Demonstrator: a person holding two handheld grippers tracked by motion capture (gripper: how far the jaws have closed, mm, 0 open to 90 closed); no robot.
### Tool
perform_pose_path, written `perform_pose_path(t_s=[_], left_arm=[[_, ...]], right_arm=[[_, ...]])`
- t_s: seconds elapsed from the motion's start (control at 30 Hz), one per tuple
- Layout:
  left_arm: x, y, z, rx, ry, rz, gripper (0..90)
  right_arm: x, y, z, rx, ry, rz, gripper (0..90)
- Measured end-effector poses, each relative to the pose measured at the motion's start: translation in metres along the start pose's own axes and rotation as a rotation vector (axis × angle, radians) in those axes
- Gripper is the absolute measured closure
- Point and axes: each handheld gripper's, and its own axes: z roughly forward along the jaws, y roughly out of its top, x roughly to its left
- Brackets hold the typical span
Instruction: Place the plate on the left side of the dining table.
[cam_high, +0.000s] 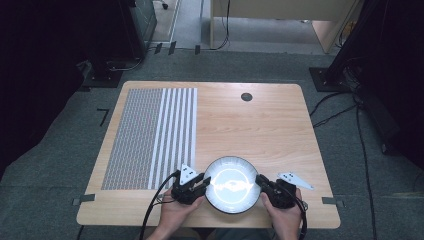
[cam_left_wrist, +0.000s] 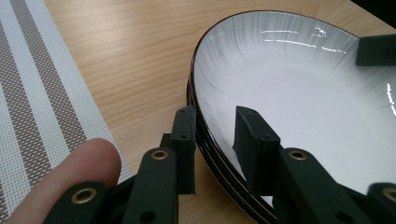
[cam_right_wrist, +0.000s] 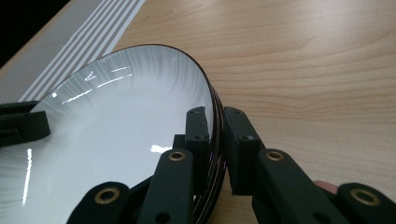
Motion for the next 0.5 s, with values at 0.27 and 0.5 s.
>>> perform_pose_path(t_s=[0.27, 0.5], left_arm=[[-0.0007, 0.0002, 0.0000, -0.004, -0.008, 0.001, 65.4], [0.0017, 0.0011, -0.0014, -0.012, 0.001, -0.004, 63.5]], right_arm=[[0.0061, 0.0033, -0.0022, -0.027, -0.055, -0.005, 88.2], [0.0065, 0.0053, -0.0035, -0.032, -0.042, 0.028, 89.0]])
